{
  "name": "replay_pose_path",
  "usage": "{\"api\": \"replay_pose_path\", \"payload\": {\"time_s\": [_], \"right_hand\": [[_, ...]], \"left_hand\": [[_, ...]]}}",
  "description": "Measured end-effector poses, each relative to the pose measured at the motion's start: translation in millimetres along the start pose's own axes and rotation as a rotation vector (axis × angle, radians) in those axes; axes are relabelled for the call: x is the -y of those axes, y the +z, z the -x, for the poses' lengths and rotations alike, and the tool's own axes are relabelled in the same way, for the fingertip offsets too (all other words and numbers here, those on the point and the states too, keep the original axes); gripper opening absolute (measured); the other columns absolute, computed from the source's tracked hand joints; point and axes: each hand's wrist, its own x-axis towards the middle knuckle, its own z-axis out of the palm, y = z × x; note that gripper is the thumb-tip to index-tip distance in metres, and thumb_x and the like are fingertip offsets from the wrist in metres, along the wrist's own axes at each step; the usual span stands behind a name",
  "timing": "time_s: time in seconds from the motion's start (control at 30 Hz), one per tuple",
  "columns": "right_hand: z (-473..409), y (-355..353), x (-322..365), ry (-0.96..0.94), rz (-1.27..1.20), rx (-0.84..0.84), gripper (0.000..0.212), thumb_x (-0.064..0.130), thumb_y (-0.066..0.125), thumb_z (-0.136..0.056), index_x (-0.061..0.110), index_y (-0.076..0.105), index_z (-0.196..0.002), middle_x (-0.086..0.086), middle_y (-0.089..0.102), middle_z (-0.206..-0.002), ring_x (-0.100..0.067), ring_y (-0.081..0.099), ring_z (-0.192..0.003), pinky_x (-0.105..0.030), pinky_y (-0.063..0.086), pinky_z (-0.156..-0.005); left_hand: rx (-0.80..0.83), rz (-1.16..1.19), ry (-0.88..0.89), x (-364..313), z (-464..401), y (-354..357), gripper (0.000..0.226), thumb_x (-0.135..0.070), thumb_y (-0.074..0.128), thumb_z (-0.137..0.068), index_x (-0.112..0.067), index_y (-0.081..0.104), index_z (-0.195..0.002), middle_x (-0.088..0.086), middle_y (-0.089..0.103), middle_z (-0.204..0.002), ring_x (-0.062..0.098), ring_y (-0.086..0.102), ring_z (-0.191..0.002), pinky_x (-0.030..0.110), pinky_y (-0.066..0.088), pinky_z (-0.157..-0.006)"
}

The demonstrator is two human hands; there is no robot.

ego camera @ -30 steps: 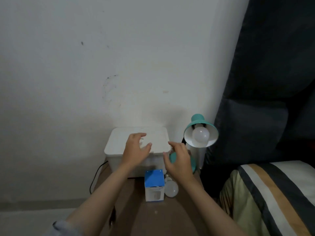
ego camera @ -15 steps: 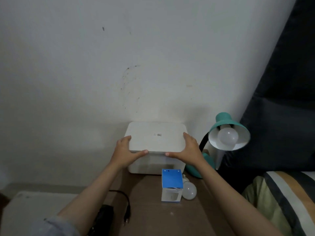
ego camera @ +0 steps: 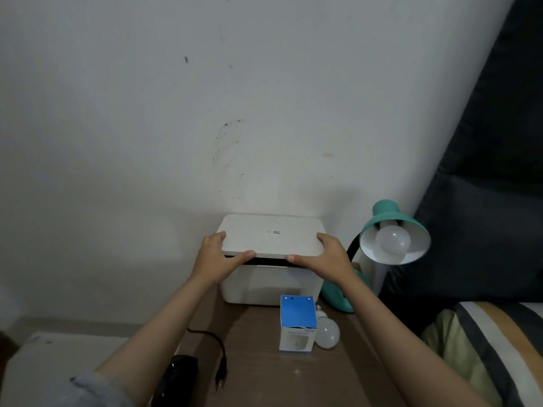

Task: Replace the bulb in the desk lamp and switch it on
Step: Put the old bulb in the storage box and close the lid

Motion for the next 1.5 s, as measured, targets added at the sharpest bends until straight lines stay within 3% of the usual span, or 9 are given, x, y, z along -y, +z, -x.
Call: {"api": "replay_pose_path", "payload": {"time_s": [0.13,0.2,0.37,0.5,0.73,0.93,1.03,1.27,1.5], "right_hand": [[4,-8,10,0.014,0.005,0.023,0.070,0.048,0.085,-0.058,0.009,0.054,-0.107,0.005,0.053,-0.101,-0.012,0.051,-0.091,-0.013,0.038,-0.057],[2,-10,11,-0.009,0.010,0.017,0.066,0.049,0.085,-0.057,0.009,0.055,-0.099,0.003,0.055,-0.098,-0.013,0.054,-0.091,-0.012,0.037,-0.057],[12,-20,24,-0.075,-0.012,-0.049,0.098,0.059,0.083,-0.053,0.009,0.044,-0.128,0.001,0.042,-0.122,-0.015,0.045,-0.115,-0.026,0.044,-0.090],[40,-25,24,-0.106,-0.014,-0.072,0.111,0.058,0.082,-0.055,0.011,0.031,-0.142,-0.004,0.033,-0.142,-0.019,0.035,-0.130,-0.031,0.032,-0.105],[141,-27,-10,-0.183,0.103,-0.089,0.110,0.069,0.073,-0.056,0.017,0.030,-0.143,-0.002,0.023,-0.149,-0.019,0.030,-0.134,-0.034,0.031,-0.109],[243,-23,-68,-0.213,0.154,-0.062,0.116,0.089,0.055,-0.051,0.020,0.032,-0.142,-0.002,0.023,-0.148,-0.007,0.025,-0.127,-0.030,0.028,-0.108],[280,-15,-99,-0.151,0.164,-0.035,0.116,0.088,0.057,-0.050,0.021,0.033,-0.141,-0.003,0.023,-0.150,-0.015,0.027,-0.134,-0.035,0.031,-0.111],[326,10,-140,0.019,0.185,0.051,0.125,0.095,0.046,-0.043,0.021,0.032,-0.143,-0.005,0.025,-0.150,-0.023,0.025,-0.136,-0.032,0.027,-0.109],[333,20,-155,0.060,0.309,0.133,0.123,0.098,0.033,-0.044,0.024,0.030,-0.143,-0.011,0.014,-0.153,-0.028,0.014,-0.140,-0.040,0.023,-0.114]], "left_hand": [[0.016,0.013,-0.005,-4,1,-5,0.094,-0.051,0.076,-0.069,-0.009,0.034,-0.142,0.010,0.036,-0.145,0.026,0.039,-0.132,0.038,0.036,-0.108],[0.010,0.016,0.005,-6,1,-6,0.094,-0.051,0.077,-0.069,-0.009,0.033,-0.142,0.010,0.035,-0.145,0.025,0.039,-0.132,0.038,0.036,-0.108],[-0.033,0.028,0.066,-10,5,-14,0.096,-0.050,0.077,-0.068,-0.011,0.031,-0.142,0.009,0.034,-0.145,0.025,0.038,-0.132,0.037,0.036,-0.108],[-0.087,0.044,0.128,-17,35,-21,0.098,-0.050,0.080,-0.065,-0.012,0.031,-0.142,0.007,0.034,-0.143,0.022,0.038,-0.132,0.036,0.037,-0.109],[-0.092,-0.071,0.159,-6,144,-28,0.105,-0.063,0.079,-0.052,-0.014,0.041,-0.137,0.002,0.040,-0.125,0.020,0.042,-0.121,0.030,0.039,-0.099],[-0.011,-0.110,0.112,23,253,4,0.116,-0.079,0.070,-0.046,-0.014,0.039,-0.138,0.004,0.035,-0.129,0.020,0.037,-0.122,0.032,0.037,-0.101],[0.018,-0.129,0.090,40,290,22,0.124,-0.091,0.056,-0.040,-0.013,0.042,-0.136,0.005,0.035,-0.129,0.023,0.037,-0.122,0.035,0.038,-0.102],[0.148,-0.249,0.036,62,329,50,0.124,-0.095,0.047,-0.038,-0.014,0.044,-0.132,0.009,0.043,-0.130,0.026,0.041,-0.122,0.034,0.041,-0.094],[0.245,-0.509,0.117,89,331,66,0.111,-0.093,0.031,-0.058,-0.012,0.040,-0.133,0.021,0.040,-0.141,0.039,0.039,-0.128,0.049,0.039,-0.105]]}}
